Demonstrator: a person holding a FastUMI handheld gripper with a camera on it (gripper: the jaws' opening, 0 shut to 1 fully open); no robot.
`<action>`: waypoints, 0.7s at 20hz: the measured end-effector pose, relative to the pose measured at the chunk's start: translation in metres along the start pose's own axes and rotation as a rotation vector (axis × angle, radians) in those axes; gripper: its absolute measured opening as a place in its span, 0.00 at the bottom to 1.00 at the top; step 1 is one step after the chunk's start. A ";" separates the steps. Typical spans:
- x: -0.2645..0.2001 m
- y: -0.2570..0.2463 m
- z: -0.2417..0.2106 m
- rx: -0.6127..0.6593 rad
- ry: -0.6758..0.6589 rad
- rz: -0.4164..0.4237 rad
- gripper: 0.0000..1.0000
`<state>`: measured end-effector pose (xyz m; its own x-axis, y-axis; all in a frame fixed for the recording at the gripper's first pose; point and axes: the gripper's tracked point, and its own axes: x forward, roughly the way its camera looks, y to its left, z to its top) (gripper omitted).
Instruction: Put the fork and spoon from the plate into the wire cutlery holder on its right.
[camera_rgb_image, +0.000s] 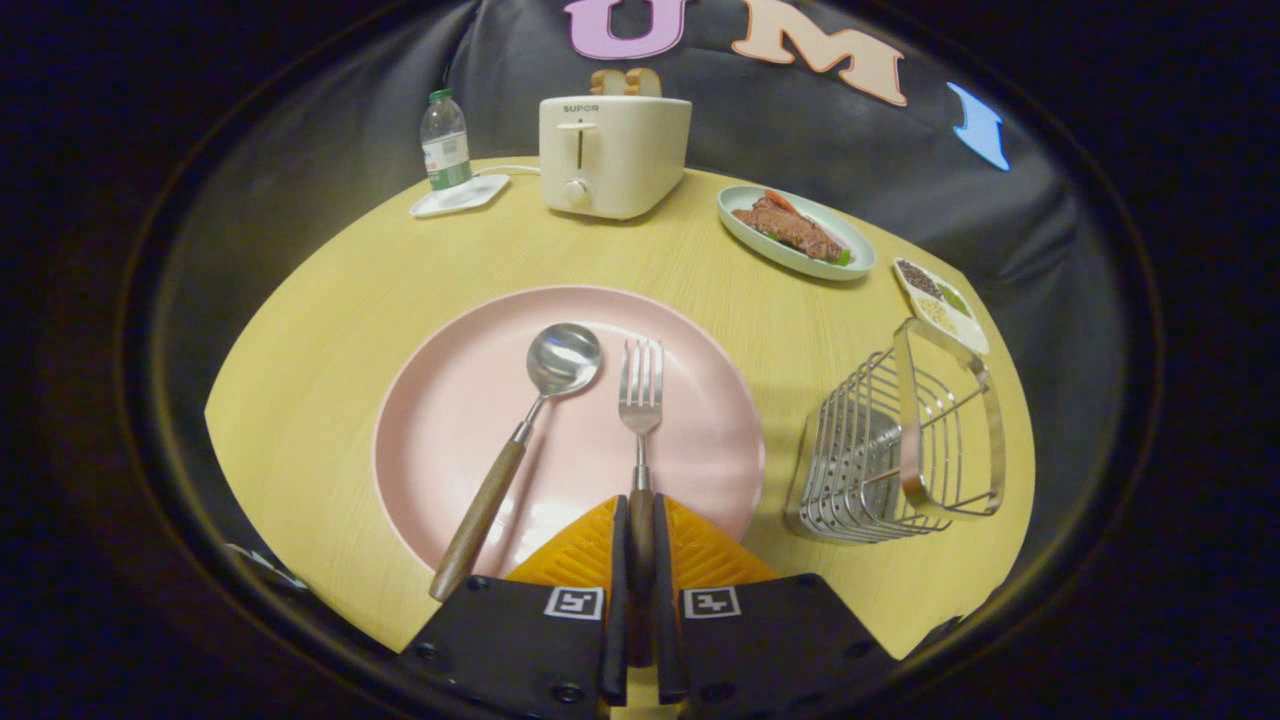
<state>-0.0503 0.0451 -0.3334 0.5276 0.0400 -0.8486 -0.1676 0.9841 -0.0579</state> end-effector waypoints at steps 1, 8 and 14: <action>0.000 -0.001 -0.001 0.008 0.006 -0.006 0.12; -0.019 -0.007 0.005 -0.006 0.055 0.018 0.08; -0.043 -0.025 0.026 -0.105 0.048 0.046 0.08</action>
<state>-0.0473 0.0234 -0.2818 0.4770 0.0734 -0.8758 -0.2779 0.9580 -0.0711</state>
